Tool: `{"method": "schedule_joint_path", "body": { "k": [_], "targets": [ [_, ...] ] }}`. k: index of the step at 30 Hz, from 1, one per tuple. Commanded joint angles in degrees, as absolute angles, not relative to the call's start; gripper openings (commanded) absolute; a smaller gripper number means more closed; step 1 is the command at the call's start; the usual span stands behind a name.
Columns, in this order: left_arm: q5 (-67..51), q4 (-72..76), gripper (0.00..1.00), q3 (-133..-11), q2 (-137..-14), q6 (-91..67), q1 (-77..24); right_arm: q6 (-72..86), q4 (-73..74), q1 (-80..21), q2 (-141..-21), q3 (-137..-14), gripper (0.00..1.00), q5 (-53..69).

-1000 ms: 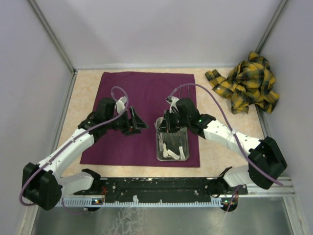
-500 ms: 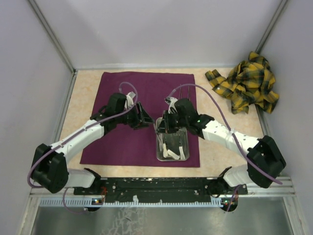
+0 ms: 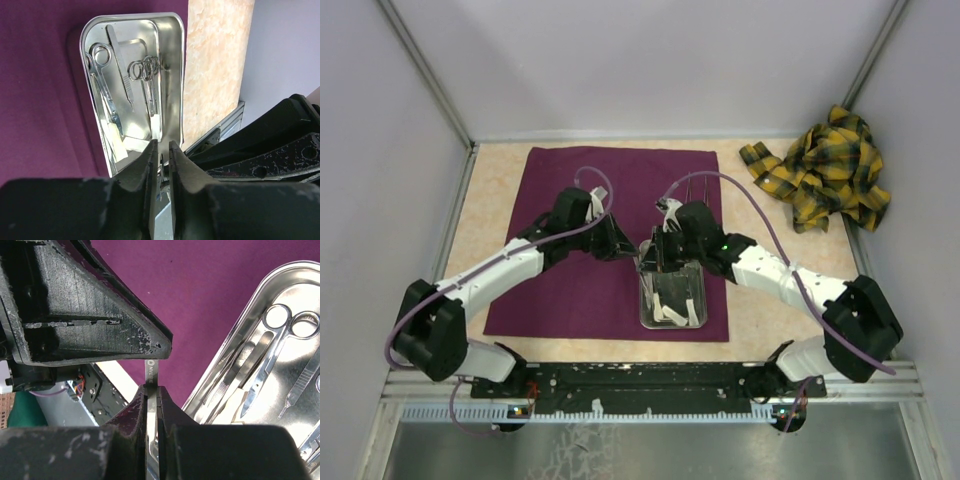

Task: Open and lay out the surgical kit
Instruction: Pick up the medical item from the container.

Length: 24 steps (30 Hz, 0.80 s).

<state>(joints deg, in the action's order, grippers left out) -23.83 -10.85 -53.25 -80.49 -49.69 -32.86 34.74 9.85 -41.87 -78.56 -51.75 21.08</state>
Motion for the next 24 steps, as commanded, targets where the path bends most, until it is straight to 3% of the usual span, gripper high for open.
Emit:
{"method": "schedule_joint_path", "body": {
  "k": [1, 4, 12, 18, 24],
  "targets": [
    [-22.5, -10.4, 0.15, -55.7, -81.3, -49.1, -33.7, 34.7, 7.1, -42.2, -78.7, -53.3, 0.00, 20.8],
    [-22.2, -11.3, 0.00, -56.7, -82.3, -48.8, -34.0, 34.8, 7.1, -42.2, -78.8, -53.3, 0.00, 20.5],
    [-20.6, -12.9, 0.00, -59.4, -84.5, -47.9, -34.5, 35.1, 8.1, -42.1, -78.6, -54.0, 0.01, 19.5],
    [-18.9, -16.3, 0.00, -67.4, -90.6, -44.8, -34.5, 34.1, 13.3, -39.1, -74.9, -54.7, 0.33, 18.1],
    [-15.3, -22.8, 0.00, -81.8, -101.7, -39.8, -34.5, 32.5, 21.1, -32.4, -67.3, -54.8, 0.42, 17.2]
  ]
}}
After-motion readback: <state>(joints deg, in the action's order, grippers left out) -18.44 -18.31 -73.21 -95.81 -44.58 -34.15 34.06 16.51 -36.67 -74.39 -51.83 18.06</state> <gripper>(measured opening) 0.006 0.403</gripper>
